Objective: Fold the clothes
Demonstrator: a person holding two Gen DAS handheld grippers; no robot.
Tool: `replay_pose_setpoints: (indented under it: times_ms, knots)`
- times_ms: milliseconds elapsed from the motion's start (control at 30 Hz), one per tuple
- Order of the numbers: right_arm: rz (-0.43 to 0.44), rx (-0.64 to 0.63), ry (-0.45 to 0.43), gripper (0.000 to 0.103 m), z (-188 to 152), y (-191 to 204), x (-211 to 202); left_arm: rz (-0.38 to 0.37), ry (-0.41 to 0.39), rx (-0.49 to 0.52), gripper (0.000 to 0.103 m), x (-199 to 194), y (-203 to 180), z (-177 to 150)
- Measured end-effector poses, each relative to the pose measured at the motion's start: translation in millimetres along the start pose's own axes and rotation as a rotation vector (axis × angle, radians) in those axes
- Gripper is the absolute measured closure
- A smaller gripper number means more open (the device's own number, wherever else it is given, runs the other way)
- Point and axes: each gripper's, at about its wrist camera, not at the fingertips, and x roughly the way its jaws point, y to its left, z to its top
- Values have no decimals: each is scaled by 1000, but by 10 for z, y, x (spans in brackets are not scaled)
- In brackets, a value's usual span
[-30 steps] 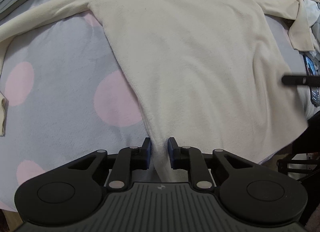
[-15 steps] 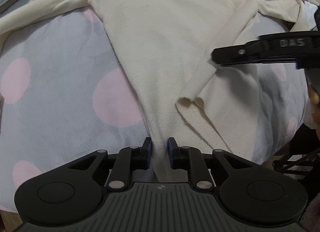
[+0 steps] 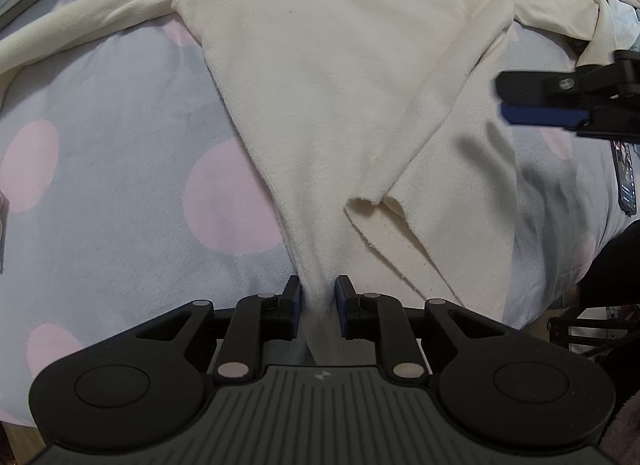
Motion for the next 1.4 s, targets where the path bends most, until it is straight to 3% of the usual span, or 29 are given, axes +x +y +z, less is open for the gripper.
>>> replay_pose_setpoints:
  times_ms: [167, 533, 600, 933, 1200, 1400]
  knots:
    - [-51, 18, 65, 63, -26, 59, 328, 1, -2, 5, 88, -11, -7, -9]
    - [-64, 17, 66, 63, 284, 171, 779, -1, 0, 11, 88, -5, 4, -24]
    - [-64, 5, 66, 58, 301, 209, 794, -4, -1, 9, 88, -4, 11, -26]
    - [-156, -204, 147, 63, 5, 243, 435, -1, 2, 18, 87, 1, -2, -26]
    - [-250, -242, 189, 58, -263, -71, 103, 10, 4, 26, 87, -5, -65, -16]
    - [-269, -233, 197, 57, -399, -264, -83, 12, 6, 24, 87, 3, -86, -15]
